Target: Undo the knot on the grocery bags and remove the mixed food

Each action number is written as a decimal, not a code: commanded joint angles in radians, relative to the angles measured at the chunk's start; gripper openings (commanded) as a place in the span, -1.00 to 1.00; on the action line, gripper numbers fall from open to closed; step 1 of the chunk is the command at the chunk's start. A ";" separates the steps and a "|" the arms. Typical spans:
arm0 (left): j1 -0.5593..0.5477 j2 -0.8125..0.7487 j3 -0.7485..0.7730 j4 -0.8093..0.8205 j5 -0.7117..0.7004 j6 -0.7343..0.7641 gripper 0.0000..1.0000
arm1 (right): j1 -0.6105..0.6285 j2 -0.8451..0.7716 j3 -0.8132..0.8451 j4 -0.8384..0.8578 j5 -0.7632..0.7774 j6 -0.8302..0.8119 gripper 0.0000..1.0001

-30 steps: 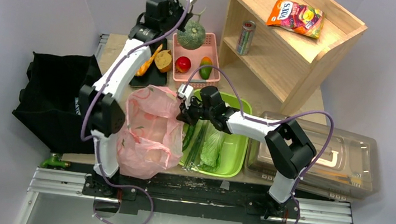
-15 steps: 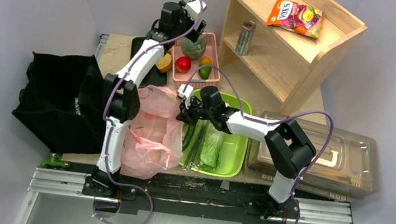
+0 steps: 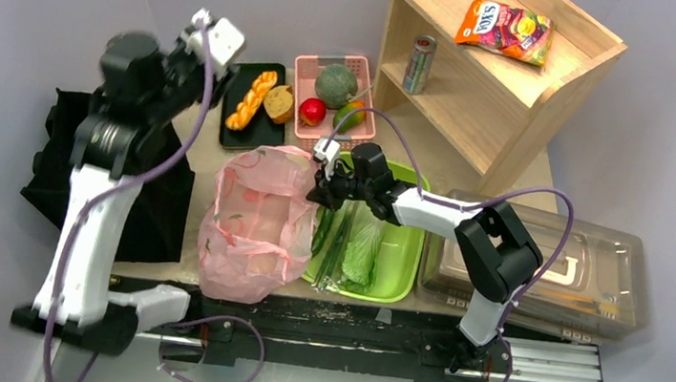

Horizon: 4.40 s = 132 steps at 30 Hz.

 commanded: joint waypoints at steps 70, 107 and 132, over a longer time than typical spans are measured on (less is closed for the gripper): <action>0.516 -0.238 -0.326 -0.626 -0.204 -0.119 0.37 | 0.061 0.020 0.222 -0.379 -0.133 -0.155 0.08; 0.570 -0.091 0.672 -0.514 -0.043 0.067 -1.00 | 0.267 0.648 0.834 0.052 0.082 0.413 -1.00; 0.278 -0.354 -0.492 -0.339 0.086 0.062 -1.00 | 0.069 0.130 0.440 -0.221 -0.125 0.342 0.61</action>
